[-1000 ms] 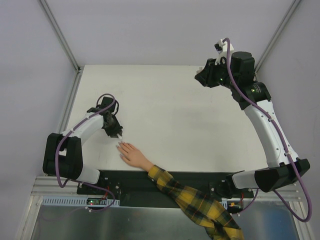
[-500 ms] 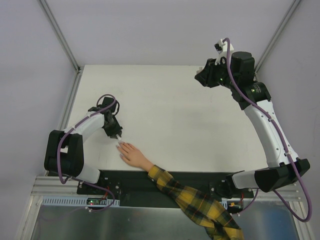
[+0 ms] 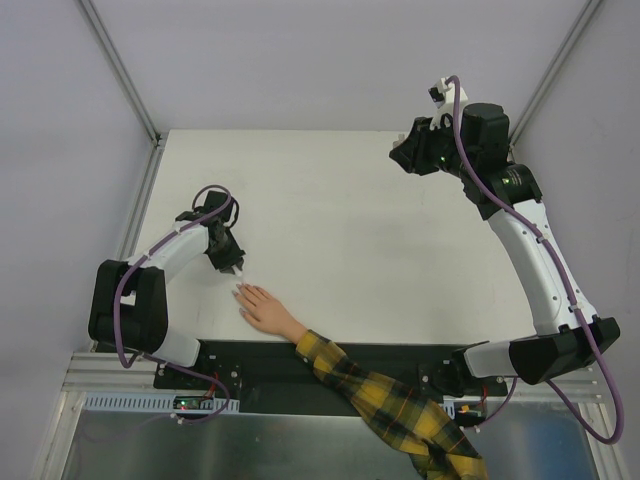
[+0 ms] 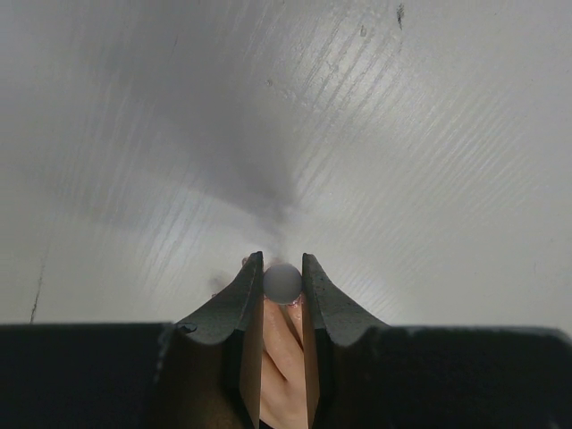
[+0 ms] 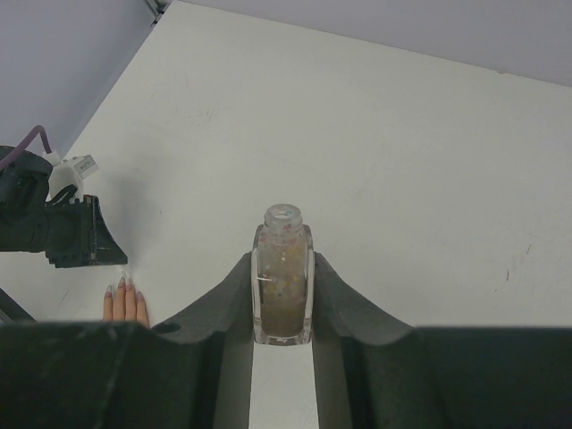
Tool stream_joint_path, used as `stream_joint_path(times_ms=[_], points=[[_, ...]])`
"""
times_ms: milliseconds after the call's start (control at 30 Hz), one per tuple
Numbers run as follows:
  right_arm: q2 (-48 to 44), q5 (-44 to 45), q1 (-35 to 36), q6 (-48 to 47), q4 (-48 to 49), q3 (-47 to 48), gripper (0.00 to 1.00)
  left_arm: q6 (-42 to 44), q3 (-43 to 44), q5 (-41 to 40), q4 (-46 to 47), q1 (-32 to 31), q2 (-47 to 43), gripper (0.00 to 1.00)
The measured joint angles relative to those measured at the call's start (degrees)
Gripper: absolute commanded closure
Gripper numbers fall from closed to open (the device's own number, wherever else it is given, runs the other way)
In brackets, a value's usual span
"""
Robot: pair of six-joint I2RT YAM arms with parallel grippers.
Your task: Paint the nails
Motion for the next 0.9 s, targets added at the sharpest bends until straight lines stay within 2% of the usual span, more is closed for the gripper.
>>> stream_joint_path(times_ms=[900], points=[[0.3,0.0,0.0,0.0,0.0,0.0,1.0,-0.5,0.0,-2.2,-0.1,0.0,2.1,1.0]])
